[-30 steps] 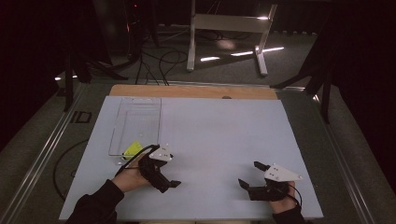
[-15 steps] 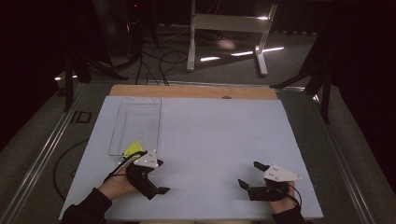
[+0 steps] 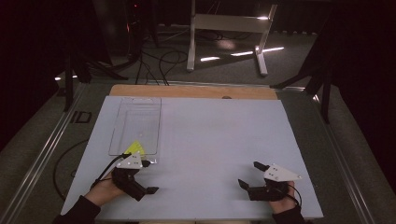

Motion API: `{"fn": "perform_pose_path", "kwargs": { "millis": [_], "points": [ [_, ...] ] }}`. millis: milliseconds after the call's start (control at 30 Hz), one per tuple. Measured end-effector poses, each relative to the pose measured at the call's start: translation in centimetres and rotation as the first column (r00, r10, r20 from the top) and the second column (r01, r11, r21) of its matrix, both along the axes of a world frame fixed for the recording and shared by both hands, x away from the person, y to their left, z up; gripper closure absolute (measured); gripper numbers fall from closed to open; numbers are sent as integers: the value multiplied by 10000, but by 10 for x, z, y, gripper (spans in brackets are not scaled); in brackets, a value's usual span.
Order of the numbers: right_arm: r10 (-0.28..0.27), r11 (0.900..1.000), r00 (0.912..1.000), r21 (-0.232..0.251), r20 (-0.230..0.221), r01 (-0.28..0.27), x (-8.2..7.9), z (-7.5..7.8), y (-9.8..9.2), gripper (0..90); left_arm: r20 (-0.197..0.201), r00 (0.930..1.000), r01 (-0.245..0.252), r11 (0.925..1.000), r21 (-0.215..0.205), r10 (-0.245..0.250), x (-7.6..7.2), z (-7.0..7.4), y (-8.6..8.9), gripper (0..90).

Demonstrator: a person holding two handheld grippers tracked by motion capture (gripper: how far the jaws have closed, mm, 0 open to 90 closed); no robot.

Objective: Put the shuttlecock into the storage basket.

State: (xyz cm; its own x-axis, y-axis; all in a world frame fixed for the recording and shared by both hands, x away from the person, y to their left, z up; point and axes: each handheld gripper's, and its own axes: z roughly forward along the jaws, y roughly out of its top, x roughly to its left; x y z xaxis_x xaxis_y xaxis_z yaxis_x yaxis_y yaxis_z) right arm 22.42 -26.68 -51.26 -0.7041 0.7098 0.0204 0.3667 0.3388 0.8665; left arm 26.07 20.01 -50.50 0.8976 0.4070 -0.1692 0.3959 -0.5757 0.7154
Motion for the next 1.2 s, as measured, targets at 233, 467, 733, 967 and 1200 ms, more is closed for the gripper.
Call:
{"fn": "perform_pose_path", "kwargs": {
  "millis": [233, 467, 733, 967, 1200],
  "points": [
    [-13, 10000, 10000, 6, -58, 13, 0, 0, 0, 117, -141, 9998, -145, 9997, 171, 148, -4, -6, 8, 3],
    [9, 10000, 10000, 54, 2, -9, -1, 0, -1, 117, 108, 9990, -435, 9987, -268, 438, -10, -11, 18, 3],
    [23, 10000, 10000, 55, 7, -23, -1, 0, -2, 117, 124, 9912, -1302, 9868, -967, 1320, -15, -11, 26, 4],
    [92, 9999, 10000, 51, -35, -92, -1, -1, -1, 117, 558, 9855, -1548, 9838, -909, 1602, -17, -14, 26, 4],
    [63, 9999, 10000, 91, -15, -63, -1, 0, -1, 117, 779, 9873, -1353, 9899, -420, 1382, -18, -18, 22, 4]
  ]
}}
